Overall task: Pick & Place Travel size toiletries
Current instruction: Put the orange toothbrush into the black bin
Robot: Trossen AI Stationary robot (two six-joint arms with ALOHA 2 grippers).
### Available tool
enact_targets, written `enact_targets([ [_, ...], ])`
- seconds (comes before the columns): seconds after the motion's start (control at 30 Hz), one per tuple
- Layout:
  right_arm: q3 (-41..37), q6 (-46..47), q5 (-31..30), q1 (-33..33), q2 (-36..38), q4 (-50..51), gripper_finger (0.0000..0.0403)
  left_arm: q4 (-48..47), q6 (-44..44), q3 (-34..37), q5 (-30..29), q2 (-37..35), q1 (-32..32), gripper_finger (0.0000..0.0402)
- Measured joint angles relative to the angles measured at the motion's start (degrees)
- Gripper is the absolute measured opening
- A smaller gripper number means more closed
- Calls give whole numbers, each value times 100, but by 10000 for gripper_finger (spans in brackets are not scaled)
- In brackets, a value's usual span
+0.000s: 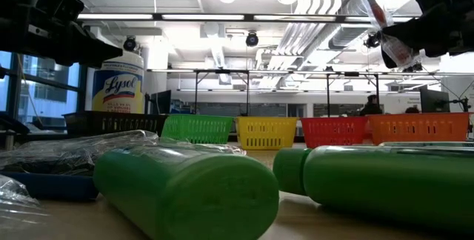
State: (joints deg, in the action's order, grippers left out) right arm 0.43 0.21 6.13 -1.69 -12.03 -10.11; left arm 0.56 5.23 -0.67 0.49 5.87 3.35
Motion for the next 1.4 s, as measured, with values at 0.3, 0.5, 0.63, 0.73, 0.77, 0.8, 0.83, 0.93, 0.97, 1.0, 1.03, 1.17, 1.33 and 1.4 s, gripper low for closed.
enact_targets([
  [0.3, -5, 131, -639, 0, -10, 438, 16, 0, 2, 0, 0, 0, 1, 0],
  [0.5, 55, 444, -554, -2, -197, -234, 16, 0, 45, -13, 0, 0, -1, 0],
  [0.63, 424, 389, -596, -22, -800, -317, 16, 0, 49, -89, 3, -2, 0, 0],
  [0.73, 721, 345, -759, -17, -1352, -328, 16, -4, 48, -150, 4, -2, 0, 0],
  [0.77, 838, 326, -761, -15, -1598, -416, 16, -17, 50, -176, 12, -2, 1, 0],
  [0.8, 938, 315, -765, -17, -1841, -512, 16, -16, 50, -206, 22, 0, 1, 0],
  [0.83, 1043, 313, -760, -17, -2083, -570, 16, -7, 48, -234, 43, -4, 1, 0],
  [0.93, 1454, 223, -767, -16, -2873, -718, 16, 40, 61, -249, 165, -8, 1, 0],
  [0.97, 1633, 183, -766, -17, -3153, -729, 16, 35, 72, -249, 191, -5, 1, 0],
  [1.0, 1807, 150, -774, -15, -3429, -743, 16, 28, 71, -249, 217, -2, 1, 0],
  [1.03, 1986, 116, -774, -15, -3720, -730, 16, 27, 72, -250, 230, -4, 1, 0],
  [1.17, 2798, -13, -754, -15, -4846, -729, 16, 128, 52, -256, 440, -4, 1, 0],
  [1.33, 3765, -315, -468, 79, -6007, -682, 16, 523, 48, -271, 1196, -7, 1, 0],
  [1.4, 4159, -332, -163, 174, -6438, -753, 16, 650, 44, -271, 1385, -4, 1, 0],
])
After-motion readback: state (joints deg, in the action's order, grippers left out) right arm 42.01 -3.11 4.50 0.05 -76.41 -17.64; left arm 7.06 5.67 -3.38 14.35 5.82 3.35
